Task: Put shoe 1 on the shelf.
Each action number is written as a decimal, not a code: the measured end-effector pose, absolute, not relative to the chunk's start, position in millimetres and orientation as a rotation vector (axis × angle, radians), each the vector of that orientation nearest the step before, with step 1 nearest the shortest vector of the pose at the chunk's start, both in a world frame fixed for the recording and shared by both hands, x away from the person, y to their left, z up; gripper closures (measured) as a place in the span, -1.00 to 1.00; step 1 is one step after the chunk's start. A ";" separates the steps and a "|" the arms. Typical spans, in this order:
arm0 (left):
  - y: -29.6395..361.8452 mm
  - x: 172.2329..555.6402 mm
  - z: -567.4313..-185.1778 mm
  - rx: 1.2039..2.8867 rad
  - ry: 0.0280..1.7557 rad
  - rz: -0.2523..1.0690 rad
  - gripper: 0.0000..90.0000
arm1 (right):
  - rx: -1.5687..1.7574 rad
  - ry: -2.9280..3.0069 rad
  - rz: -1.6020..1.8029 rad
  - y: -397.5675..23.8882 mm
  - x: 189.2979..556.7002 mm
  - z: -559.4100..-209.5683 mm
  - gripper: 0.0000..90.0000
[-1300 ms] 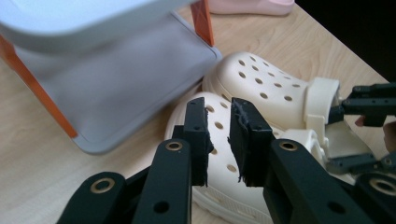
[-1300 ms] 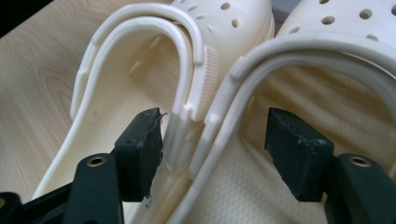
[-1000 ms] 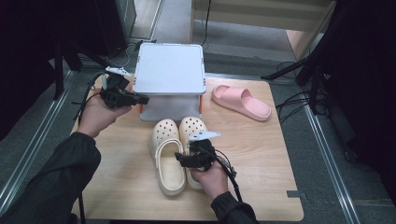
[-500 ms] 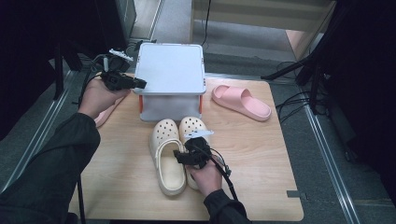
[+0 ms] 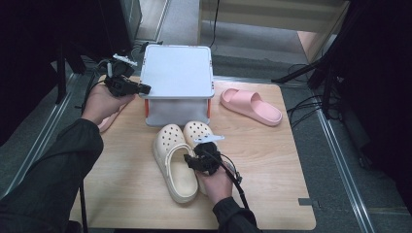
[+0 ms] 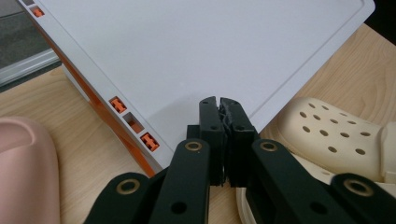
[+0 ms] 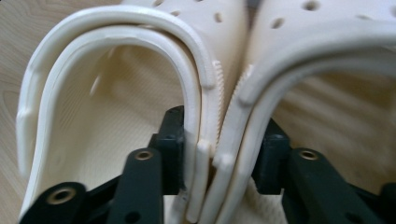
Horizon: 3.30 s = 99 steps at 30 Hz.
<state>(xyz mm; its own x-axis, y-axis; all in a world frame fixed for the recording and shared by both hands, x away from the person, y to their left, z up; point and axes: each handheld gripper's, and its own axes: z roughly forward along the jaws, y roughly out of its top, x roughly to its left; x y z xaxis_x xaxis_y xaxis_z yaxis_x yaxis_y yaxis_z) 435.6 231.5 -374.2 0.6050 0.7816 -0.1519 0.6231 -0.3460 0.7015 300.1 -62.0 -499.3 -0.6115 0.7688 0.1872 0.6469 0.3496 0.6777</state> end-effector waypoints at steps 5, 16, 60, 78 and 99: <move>230.2 435.7 -373.5 2.087 1.116 0.272 0.99 | 1.265 2.433 1.115 -65.1 301.5 -496.2 0.48; 228.4 434.2 -373.6 2.073 1.144 0.283 0.99 | 1.246 2.365 1.193 -48.0 338.9 -464.9 0.48; 232.0 434.9 -373.8 2.077 1.126 0.252 0.99 | 1.365 2.163 1.105 -5.7 412.4 -491.0 0.43; 232.2 436.1 -373.0 2.080 1.136 0.239 0.99 | 1.301 2.288 1.171 -32.1 396.4 -474.8 0.28; 231.6 436.5 -372.4 2.084 1.142 0.237 0.99 | 1.037 2.449 1.284 -51.0 328.8 -475.1 1.00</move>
